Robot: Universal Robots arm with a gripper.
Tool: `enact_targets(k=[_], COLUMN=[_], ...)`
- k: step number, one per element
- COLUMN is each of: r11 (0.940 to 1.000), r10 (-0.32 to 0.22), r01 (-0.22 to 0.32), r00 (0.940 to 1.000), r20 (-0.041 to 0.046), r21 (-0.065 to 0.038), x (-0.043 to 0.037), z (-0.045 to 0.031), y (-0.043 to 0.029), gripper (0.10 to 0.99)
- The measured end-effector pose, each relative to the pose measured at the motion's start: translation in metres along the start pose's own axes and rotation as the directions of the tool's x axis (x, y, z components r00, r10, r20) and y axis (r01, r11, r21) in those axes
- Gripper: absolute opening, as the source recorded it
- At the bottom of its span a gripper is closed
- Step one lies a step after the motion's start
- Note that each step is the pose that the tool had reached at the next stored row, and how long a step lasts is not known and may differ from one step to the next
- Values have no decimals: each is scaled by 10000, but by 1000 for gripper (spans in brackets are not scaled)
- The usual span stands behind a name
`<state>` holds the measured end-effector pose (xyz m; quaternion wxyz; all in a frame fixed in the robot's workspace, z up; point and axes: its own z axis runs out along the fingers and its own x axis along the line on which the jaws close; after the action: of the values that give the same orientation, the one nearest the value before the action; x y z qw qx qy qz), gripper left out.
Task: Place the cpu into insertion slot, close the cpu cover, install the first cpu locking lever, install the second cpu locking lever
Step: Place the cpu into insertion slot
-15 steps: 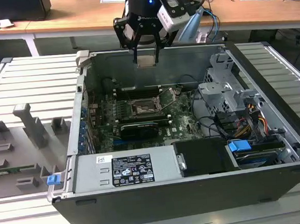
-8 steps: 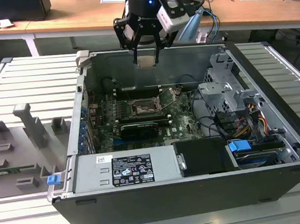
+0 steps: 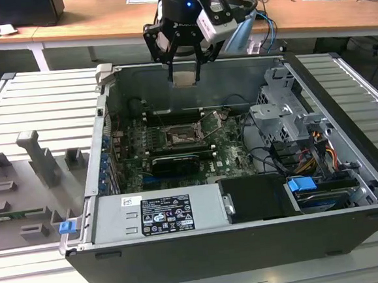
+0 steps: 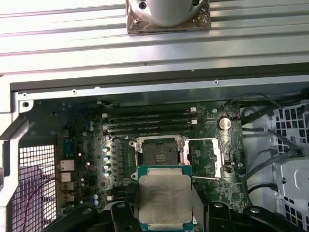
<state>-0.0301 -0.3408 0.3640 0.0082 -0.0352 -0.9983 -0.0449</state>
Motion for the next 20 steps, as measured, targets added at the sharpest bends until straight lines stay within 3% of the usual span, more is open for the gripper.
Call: enact_targets(k=[20], r11=[9970], r10=[773], r01=[-773], r00=[9970], r20=[69], r21=[-11], x=[0], z=[16], y=[-1], gripper=[529])
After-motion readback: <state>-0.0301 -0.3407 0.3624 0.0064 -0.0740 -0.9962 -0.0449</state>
